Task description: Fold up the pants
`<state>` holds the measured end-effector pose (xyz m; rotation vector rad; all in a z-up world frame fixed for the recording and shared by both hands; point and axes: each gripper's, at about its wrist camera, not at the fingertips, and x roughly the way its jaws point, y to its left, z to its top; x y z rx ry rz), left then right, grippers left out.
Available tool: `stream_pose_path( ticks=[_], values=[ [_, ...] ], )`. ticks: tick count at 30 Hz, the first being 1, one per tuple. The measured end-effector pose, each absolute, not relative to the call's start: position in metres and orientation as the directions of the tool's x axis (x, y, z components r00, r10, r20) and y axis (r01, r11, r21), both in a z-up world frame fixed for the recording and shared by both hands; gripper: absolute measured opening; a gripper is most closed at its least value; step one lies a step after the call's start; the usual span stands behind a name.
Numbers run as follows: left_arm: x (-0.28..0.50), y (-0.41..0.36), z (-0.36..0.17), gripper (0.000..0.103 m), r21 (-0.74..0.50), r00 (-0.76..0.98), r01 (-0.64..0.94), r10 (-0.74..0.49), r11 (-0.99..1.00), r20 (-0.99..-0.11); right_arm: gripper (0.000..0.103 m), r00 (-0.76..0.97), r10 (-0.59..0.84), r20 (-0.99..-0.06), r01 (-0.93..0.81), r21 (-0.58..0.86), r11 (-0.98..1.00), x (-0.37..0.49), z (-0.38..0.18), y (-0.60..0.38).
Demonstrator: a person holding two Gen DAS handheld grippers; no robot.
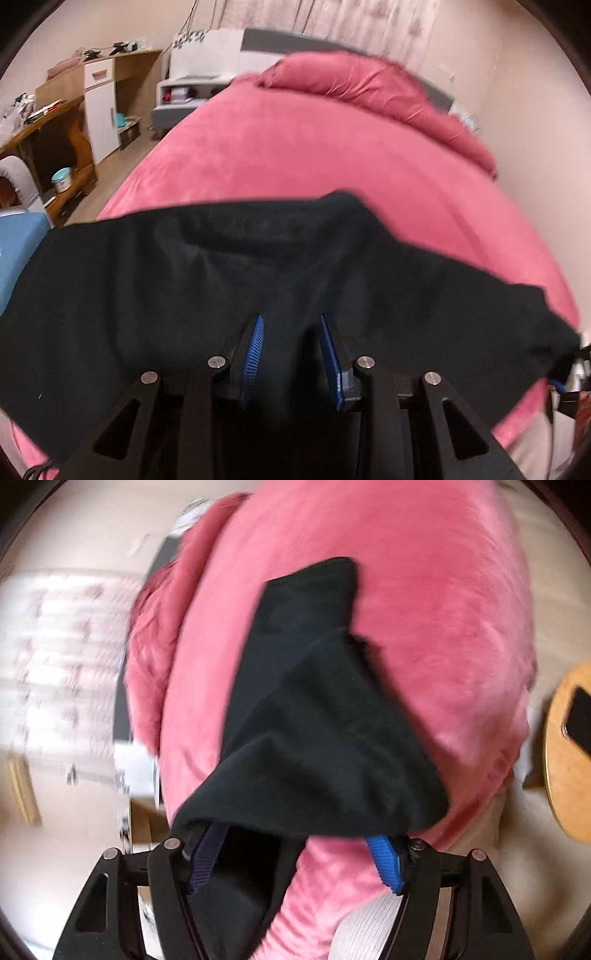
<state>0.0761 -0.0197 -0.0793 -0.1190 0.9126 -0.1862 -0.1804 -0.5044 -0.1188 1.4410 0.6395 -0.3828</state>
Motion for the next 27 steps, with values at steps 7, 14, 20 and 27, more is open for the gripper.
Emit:
stream_pose_path(
  ticks=[7, 14, 20, 27],
  values=[
    [0.083, -0.005, -0.097, 0.031, -0.115, 0.619, 0.093, -0.147, 0.989, -0.772, 0.071, 0.789, 0.145, -0.596, 0.597, 0.801, 0.042, -0.203, -0.102, -0.512],
    [0.085, -0.023, -0.102, 0.035, -0.022, 0.637, 0.093, -0.076, 0.995, -0.767, 0.072, 0.783, 0.124, -0.61, 0.616, 0.787, -0.017, -0.255, -0.104, -0.545],
    [0.085, -0.026, -0.102, 0.036, 0.007, 0.638, 0.114, -0.067, 0.994, -0.767, 0.072, 0.899, 0.076, -0.432, 0.438, 0.873, -0.216, -0.256, -0.12, -0.554],
    [0.087, -0.021, -0.104, 0.036, -0.039, 0.636, 0.103, -0.096, 0.994, -0.766, 0.082, 0.892, 0.052, -0.45, 0.452, 0.882, -0.135, -0.253, -0.077, -0.548]
  ],
)
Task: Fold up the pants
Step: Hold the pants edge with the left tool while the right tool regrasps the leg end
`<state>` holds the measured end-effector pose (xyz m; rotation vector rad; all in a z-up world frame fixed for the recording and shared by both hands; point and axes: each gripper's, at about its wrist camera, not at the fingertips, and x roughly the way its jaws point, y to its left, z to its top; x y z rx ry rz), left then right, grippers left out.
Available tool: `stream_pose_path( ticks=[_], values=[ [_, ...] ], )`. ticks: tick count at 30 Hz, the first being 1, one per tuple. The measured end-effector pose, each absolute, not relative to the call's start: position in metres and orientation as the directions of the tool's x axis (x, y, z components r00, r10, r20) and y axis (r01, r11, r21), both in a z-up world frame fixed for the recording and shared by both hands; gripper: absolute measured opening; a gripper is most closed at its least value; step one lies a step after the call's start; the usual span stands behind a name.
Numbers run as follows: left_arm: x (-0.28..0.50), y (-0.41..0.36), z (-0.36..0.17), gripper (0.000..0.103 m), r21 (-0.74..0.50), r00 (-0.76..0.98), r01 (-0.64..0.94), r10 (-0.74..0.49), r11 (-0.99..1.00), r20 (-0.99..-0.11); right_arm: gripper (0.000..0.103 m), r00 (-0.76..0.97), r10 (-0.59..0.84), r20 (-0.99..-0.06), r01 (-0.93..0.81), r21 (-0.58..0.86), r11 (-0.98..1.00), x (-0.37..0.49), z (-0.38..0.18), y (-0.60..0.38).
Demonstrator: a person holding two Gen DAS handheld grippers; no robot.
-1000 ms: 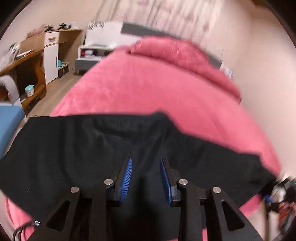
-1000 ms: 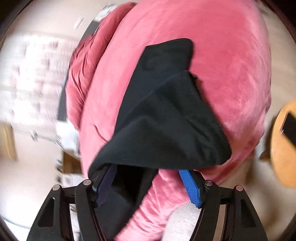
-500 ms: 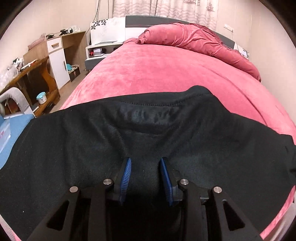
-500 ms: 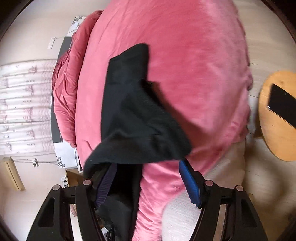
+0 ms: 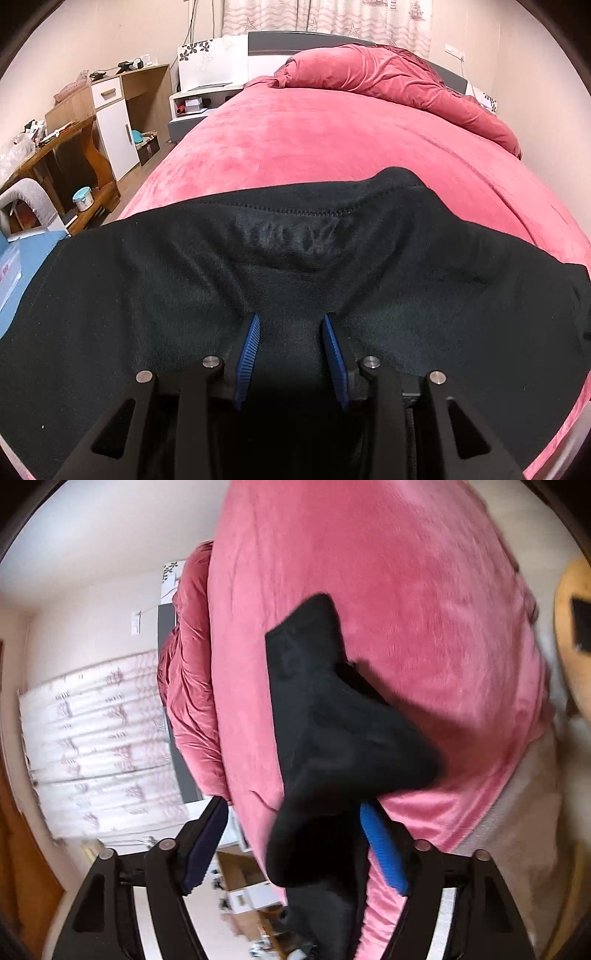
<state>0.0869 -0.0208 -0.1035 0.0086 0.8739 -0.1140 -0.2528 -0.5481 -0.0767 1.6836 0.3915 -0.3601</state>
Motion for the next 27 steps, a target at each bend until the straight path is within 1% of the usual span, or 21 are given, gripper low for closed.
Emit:
stream_pose_path(
  ticks=[4, 6, 7, 8, 9, 11, 13, 14, 16, 18, 20, 22, 23, 24, 25, 26, 27],
  values=[
    [0.086, -0.023, -0.104, 0.036, -0.028, 0.64, 0.1, -0.086, 0.995, -0.763, 0.082, 0.848, 0.105, -0.519, 0.53, 0.834, -0.153, -0.24, -0.096, -0.559],
    [0.087, -0.022, -0.104, 0.036, -0.036, 0.638, 0.102, -0.094, 0.994, -0.765, 0.066, 0.82, 0.125, -0.558, 0.571, 0.806, -0.154, -0.224, -0.106, -0.565],
    [0.087, -0.021, -0.104, 0.036, -0.041, 0.636, 0.105, -0.098, 0.994, -0.766, 0.044, 0.807, 0.144, -0.572, 0.589, 0.797, -0.136, -0.214, -0.108, -0.566],
    [0.087, -0.02, -0.104, 0.036, -0.046, 0.632, 0.108, -0.105, 0.993, -0.768, 0.027, 0.789, 0.168, -0.591, 0.61, 0.787, -0.095, -0.201, -0.103, -0.57],
    [0.087, -0.02, -0.103, 0.036, -0.05, 0.63, 0.111, -0.109, 0.993, -0.769, 0.023, 0.765, 0.178, -0.619, 0.631, 0.776, -0.014, -0.183, -0.091, -0.573],
    [0.088, -0.019, -0.103, 0.036, -0.058, 0.629, 0.112, -0.116, 0.992, -0.769, 0.012, 0.748, 0.155, -0.645, 0.629, 0.764, 0.145, -0.158, -0.057, -0.579],
    [0.088, -0.018, -0.104, 0.036, -0.067, 0.629, 0.105, -0.118, 0.992, -0.768, 0.01, 0.781, 0.098, -0.616, 0.557, 0.76, 0.336, -0.131, -0.002, -0.585],
    [0.088, -0.018, -0.103, 0.036, -0.067, 0.63, 0.101, -0.116, 0.993, -0.768, 0.01, 0.809, 0.054, -0.585, 0.503, 0.737, 0.451, -0.119, 0.033, -0.586],
    [0.088, -0.02, -0.103, 0.036, -0.06, 0.632, 0.098, -0.109, 0.993, -0.768, 0.01, 0.851, -0.014, -0.525, 0.421, 0.665, 0.617, -0.11, 0.077, -0.584],
    [0.087, -0.021, -0.104, 0.036, -0.051, 0.634, 0.098, -0.102, 0.994, -0.766, 0.008, 0.884, -0.072, -0.463, 0.361, 0.576, 0.733, -0.108, 0.104, -0.585],
    [0.087, -0.022, -0.104, 0.036, -0.048, 0.638, 0.096, -0.098, 0.994, -0.764, 0.008, 0.858, -0.069, -0.509, 0.394, 0.567, 0.723, -0.102, 0.09, -0.599],
    [0.086, -0.023, -0.104, 0.036, -0.042, 0.64, 0.091, -0.09, 0.995, -0.763, 0.008, 0.78, -0.073, -0.622, 0.508, 0.56, 0.655, -0.096, 0.049, -0.619],
    [0.086, -0.024, -0.104, 0.037, -0.036, 0.64, 0.087, -0.084, 0.996, -0.763, 0.009, 0.73, -0.05, -0.682, 0.562, 0.556, 0.613, -0.093, 0.02, -0.626],
    [0.086, -0.025, -0.104, 0.037, -0.033, 0.639, 0.085, -0.08, 0.996, -0.765, 0.011, 0.705, -0.03, -0.708, 0.589, 0.562, 0.581, -0.095, 0.006, -0.629],
    [0.086, -0.025, -0.104, 0.037, -0.033, 0.638, 0.085, -0.079, 0.996, -0.766, 0.011, 0.699, -0.006, -0.715, 0.604, 0.585, 0.542, -0.097, -0.009, -0.63],
    [0.087, -0.024, -0.104, 0.037, -0.038, 0.636, 0.083, -0.082, 0.996, -0.767, 0.013, 0.714, 0.029, -0.7, 0.596, 0.629, 0.499, -0.1, -0.022, -0.63],
    [0.087, -0.024, -0.104, 0.037, -0.042, 0.635, 0.082, -0.085, 0.996, -0.768, 0.021, 0.72, 0.041, -0.693, 0.596, 0.648, 0.474, -0.104, -0.028, -0.629]
  ],
)
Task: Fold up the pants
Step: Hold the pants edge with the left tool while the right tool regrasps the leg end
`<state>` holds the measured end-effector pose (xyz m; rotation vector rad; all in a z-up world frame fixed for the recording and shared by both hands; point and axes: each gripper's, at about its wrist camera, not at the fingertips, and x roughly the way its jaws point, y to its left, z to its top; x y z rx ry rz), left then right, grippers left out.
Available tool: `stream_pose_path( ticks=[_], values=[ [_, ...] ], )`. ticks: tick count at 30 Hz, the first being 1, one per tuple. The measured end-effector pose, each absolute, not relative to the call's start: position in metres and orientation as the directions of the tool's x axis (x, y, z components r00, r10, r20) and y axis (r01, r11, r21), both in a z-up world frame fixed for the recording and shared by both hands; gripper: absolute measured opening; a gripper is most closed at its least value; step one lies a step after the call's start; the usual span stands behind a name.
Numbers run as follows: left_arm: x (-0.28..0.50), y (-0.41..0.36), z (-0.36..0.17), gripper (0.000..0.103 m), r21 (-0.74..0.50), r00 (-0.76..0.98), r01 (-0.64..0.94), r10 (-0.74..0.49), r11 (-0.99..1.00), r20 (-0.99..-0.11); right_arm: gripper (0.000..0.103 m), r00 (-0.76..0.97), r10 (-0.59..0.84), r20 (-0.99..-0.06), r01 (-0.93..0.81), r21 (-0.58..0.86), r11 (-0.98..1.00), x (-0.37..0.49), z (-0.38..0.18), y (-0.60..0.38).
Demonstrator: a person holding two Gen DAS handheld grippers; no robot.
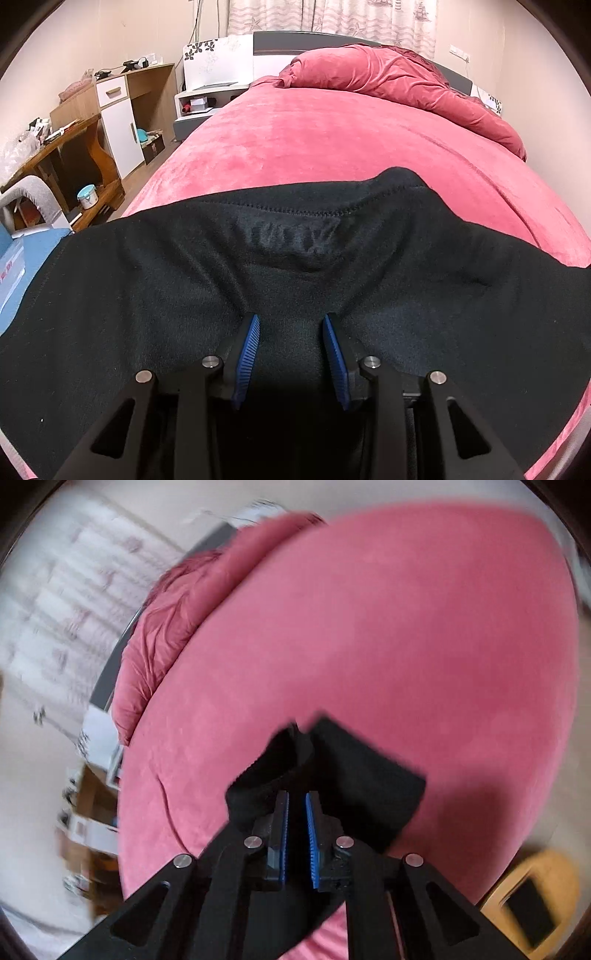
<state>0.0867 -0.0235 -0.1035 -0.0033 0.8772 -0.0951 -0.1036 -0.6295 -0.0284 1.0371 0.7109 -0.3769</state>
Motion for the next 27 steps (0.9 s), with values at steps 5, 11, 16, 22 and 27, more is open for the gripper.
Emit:
stream_pose_path(
  ticks=[5, 11, 16, 22, 27],
  values=[
    [0.085, -0.026, -0.103, 0.037, -0.03, 0.64, 0.073, -0.07, 0.997, -0.765, 0.074, 0.709, -0.002, -0.705, 0.638, 0.639, 0.43, -0.117, -0.053, -0.627],
    [0.085, -0.026, -0.103, 0.037, -0.035, 0.638, 0.061, -0.067, 0.997, -0.767, 0.076, 0.842, -0.011, -0.539, 0.508, 0.787, 0.35, -0.149, -0.064, -0.627],
    [0.085, -0.027, -0.102, 0.037, -0.029, 0.636, 0.052, -0.055, 0.998, -0.77, 0.077, 0.837, 0.025, -0.547, 0.485, 0.761, 0.431, -0.129, -0.065, -0.623],
    [0.087, -0.025, -0.101, 0.037, -0.051, 0.623, 0.03, -0.059, 0.998, -0.78, 0.011, 0.62, -0.048, -0.783, 0.629, 0.459, 0.627, -0.076, -0.057, -0.622],
    [0.087, -0.026, -0.1, 0.037, -0.059, 0.624, 0.02, -0.059, 0.998, -0.779, 0.009, 0.696, -0.139, -0.704, 0.593, 0.455, 0.664, -0.077, -0.019, -0.626]
  ],
)
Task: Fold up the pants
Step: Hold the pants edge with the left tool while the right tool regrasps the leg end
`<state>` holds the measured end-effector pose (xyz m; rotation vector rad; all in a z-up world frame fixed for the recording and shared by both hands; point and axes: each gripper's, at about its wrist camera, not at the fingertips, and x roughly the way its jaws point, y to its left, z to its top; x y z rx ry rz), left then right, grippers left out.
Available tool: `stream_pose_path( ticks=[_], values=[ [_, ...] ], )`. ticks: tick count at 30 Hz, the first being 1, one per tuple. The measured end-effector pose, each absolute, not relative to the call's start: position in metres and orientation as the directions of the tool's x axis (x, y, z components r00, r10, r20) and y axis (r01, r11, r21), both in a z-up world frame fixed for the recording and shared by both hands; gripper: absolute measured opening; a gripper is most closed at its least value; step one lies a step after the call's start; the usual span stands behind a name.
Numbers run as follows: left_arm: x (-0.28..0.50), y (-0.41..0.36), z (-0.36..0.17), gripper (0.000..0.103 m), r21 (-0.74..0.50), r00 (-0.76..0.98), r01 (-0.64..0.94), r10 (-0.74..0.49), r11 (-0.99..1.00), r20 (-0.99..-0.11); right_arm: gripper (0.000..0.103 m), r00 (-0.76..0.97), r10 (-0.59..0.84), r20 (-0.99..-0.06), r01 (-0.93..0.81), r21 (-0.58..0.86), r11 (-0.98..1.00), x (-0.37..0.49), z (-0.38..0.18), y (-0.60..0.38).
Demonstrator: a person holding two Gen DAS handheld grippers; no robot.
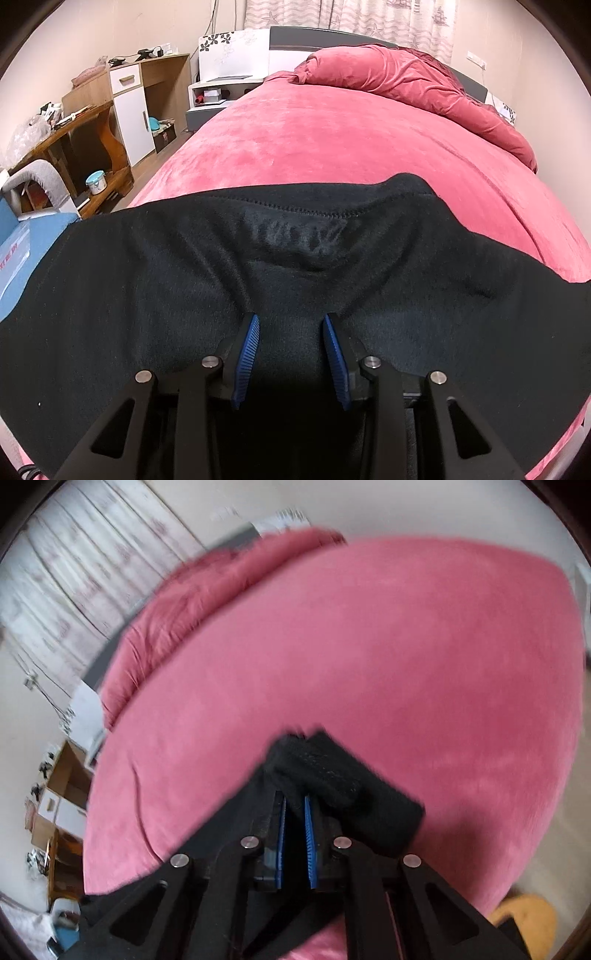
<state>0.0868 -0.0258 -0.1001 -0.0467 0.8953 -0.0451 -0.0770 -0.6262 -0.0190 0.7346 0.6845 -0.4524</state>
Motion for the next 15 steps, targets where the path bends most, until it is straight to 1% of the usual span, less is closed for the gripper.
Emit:
stream_pose_path(
  ticks=[3, 4, 5, 6, 8, 9, 10, 12, 15],
  values=[
    [0.086, -0.029, -0.101, 0.037, -0.043, 0.628, 0.019, -0.045, 0.999, -0.777, 0.009, 0.603, -0.142, -0.785, 0.671, 0.403, 0.622, -0.081, -0.047, -0.639],
    [0.086, -0.03, -0.101, 0.037, -0.038, 0.629, 0.019, -0.041, 0.999, -0.776, 0.01, 0.592, -0.127, -0.796, 0.678, 0.407, 0.611, -0.083, -0.056, -0.642],
    [0.086, -0.03, -0.101, 0.037, -0.037, 0.63, 0.018, -0.04, 0.999, -0.776, 0.01, 0.603, -0.118, -0.789, 0.678, 0.429, 0.597, -0.089, -0.062, -0.645],
    [0.086, -0.029, -0.101, 0.037, -0.039, 0.629, 0.019, -0.042, 0.999, -0.776, 0.014, 0.629, -0.115, -0.768, 0.671, 0.463, 0.58, -0.096, -0.061, -0.644],
    [0.087, -0.028, -0.1, 0.037, -0.045, 0.622, 0.025, -0.05, 0.999, -0.782, 0.027, 0.669, -0.108, -0.736, 0.662, 0.523, 0.537, -0.108, -0.06, -0.645],
    [0.088, -0.027, -0.099, 0.037, -0.048, 0.617, 0.028, -0.055, 0.998, -0.785, 0.047, 0.682, -0.109, -0.723, 0.664, 0.549, 0.507, -0.117, -0.058, -0.645],
    [0.088, -0.026, -0.098, 0.037, -0.054, 0.611, 0.03, -0.061, 0.998, -0.79, 0.064, 0.688, -0.125, -0.715, 0.668, 0.557, 0.493, -0.123, -0.055, -0.645],
    [0.089, -0.023, -0.096, 0.037, -0.073, 0.597, 0.031, -0.077, 0.997, -0.799, 0.066, 0.694, -0.171, -0.699, 0.679, 0.557, 0.479, -0.136, -0.052, -0.644],
    [0.086, -0.02, -0.094, 0.037, -0.088, 0.587, 0.025, -0.086, 0.996, -0.805, 0.067, 0.685, -0.167, -0.709, 0.689, 0.554, 0.468, -0.147, -0.056, -0.643]
  ],
)
